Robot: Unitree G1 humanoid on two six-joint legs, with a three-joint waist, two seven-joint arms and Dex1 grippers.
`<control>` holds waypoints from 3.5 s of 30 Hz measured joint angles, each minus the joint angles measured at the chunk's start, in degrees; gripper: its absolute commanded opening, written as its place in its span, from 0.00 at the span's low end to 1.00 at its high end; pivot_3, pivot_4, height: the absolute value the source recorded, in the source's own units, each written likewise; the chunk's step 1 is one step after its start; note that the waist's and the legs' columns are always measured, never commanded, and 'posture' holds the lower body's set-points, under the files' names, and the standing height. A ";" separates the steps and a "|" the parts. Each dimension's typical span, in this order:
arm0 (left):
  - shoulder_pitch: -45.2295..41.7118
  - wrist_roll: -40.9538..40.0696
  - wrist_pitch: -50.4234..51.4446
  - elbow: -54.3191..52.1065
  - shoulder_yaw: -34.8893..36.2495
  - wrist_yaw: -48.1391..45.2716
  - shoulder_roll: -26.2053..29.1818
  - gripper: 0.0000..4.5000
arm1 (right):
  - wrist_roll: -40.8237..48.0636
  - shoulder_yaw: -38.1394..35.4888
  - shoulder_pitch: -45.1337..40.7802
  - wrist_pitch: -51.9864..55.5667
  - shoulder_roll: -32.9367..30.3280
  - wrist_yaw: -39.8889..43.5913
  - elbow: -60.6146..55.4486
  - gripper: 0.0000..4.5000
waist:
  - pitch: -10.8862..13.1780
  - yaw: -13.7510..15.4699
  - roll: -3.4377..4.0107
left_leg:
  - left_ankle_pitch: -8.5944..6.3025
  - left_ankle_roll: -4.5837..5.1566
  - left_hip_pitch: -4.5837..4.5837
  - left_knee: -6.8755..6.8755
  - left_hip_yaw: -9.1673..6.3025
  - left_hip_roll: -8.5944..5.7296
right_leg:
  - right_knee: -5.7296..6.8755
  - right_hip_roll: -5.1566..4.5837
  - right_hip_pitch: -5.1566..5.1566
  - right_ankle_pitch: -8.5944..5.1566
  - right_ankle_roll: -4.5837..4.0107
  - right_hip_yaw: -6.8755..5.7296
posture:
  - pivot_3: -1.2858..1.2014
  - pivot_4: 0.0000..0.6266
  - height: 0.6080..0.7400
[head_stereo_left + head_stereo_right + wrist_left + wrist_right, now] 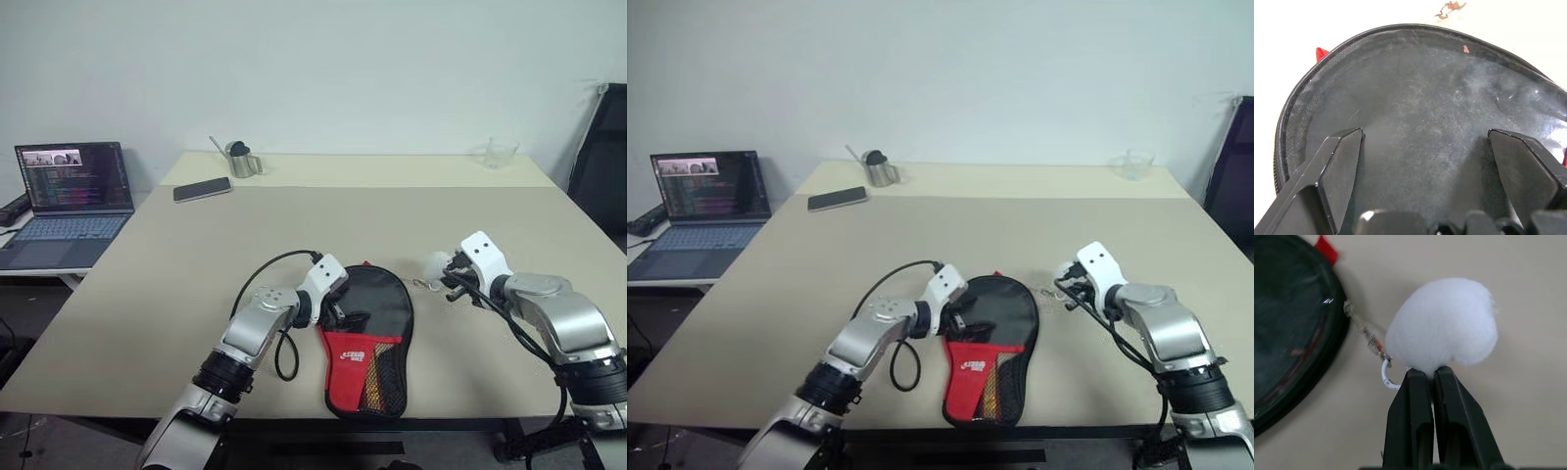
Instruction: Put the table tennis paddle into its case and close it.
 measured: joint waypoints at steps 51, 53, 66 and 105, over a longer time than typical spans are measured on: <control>-7.13 4.62 -6.91 12.70 -2.09 -6.00 -6.43 1.00 | 16.10 -6.18 31.39 -14.18 -21.99 25.49 -28.13 0.00 | -0.08 1.44 0.13 | -0.03 -0.05 -0.05 0.00 -0.81 -0.09 | -0.86 -0.29 0.77 -0.19 0.23 -0.99 | 0.52 0.24 1.00; -7.13 4.63 -6.91 12.70 -2.09 -6.03 -6.43 1.00 | 16.88 -6.35 32.36 -14.51 -22.59 25.92 -28.75 0.00 | -0.08 1.48 0.14 | -0.03 -0.05 -0.05 0.00 -0.81 -0.10 | -0.86 -0.29 0.77 -0.20 0.25 -0.99 | 0.52 0.24 1.00; -7.25 4.63 -6.90 13.36 -1.86 -5.47 -6.62 1.00 | 12.80 -3.00 27.68 -18.86 -21.79 24.77 -19.88 0.15 | -0.11 1.26 0.15 | -0.03 -0.04 0.06 0.03 -0.77 -0.09 | -0.84 -0.29 0.86 -0.19 0.25 -0.96 | 0.52 0.24 1.00; 4.96 -12.84 -1.90 -14.67 11.42 -25.81 24.08 1.00 | 11.11 -5.50 -5.12 23.19 17.91 -15.86 0.02 0.64 | 0.01 -0.95 0.33 | 0.04 -0.03 -0.89 0.14 -0.33 -0.07 | 0.26 -0.19 -0.84 -0.10 -0.05 -0.58 | 0.52 0.24 1.00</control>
